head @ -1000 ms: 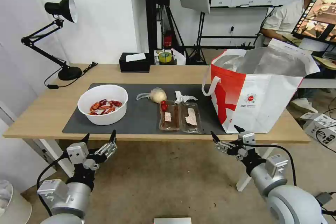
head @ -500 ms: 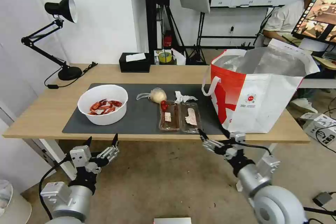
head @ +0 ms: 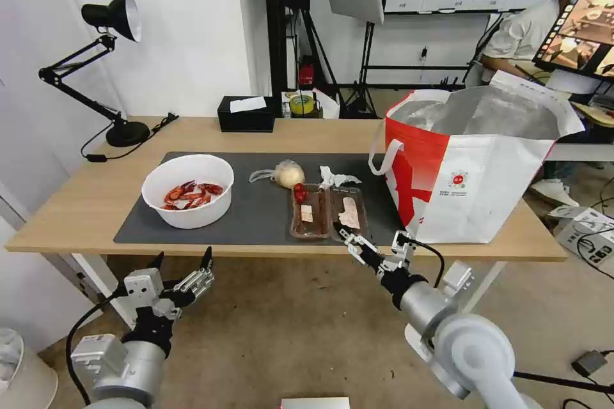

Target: Pick up the trash from the table and place it into the takeout bag.

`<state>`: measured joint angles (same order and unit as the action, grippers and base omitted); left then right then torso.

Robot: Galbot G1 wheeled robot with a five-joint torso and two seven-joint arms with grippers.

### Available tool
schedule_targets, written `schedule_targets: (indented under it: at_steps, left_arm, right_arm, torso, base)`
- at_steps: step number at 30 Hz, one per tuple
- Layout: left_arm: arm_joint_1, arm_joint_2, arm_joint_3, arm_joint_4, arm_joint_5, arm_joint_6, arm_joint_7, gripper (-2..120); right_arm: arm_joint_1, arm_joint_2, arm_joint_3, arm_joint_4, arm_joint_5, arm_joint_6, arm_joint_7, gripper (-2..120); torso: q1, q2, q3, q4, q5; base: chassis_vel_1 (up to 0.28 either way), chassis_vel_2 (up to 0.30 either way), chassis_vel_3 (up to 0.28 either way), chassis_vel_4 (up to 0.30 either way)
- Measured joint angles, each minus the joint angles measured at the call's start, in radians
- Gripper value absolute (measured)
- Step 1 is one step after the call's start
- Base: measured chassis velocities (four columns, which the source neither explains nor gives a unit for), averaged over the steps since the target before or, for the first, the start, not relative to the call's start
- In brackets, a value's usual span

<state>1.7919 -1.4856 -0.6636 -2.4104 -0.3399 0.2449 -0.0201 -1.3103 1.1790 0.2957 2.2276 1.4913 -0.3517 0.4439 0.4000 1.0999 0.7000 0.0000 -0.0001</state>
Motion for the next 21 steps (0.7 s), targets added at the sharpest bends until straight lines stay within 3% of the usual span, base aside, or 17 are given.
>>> schedule_targets:
  at_steps: [7, 21]
  left_arm:
    - [0.004, -0.011, -0.001, 0.009, 0.001, -0.004, 0.008, 100]
    - [0.006, -0.007, 0.002, 0.025, -0.022, -0.016, 0.021, 100]
  right_arm:
    - [0.037, 0.032, -0.039, -0.039, 0.060, 0.030, 0.074, 100]
    - [0.042, 0.159, -0.061, -0.087, 0.051, 0.117, 0.095, 100]
  torso:
    - [0.000, 0.000, 0.000, 0.0000, 0.0000]
    - [0.000, 0.000, 0.000, 0.0000, -0.0001]
  base:
    - [0.000, 0.000, 0.000, 0.000]
    - [0.000, 0.000, 0.000, 0.000]
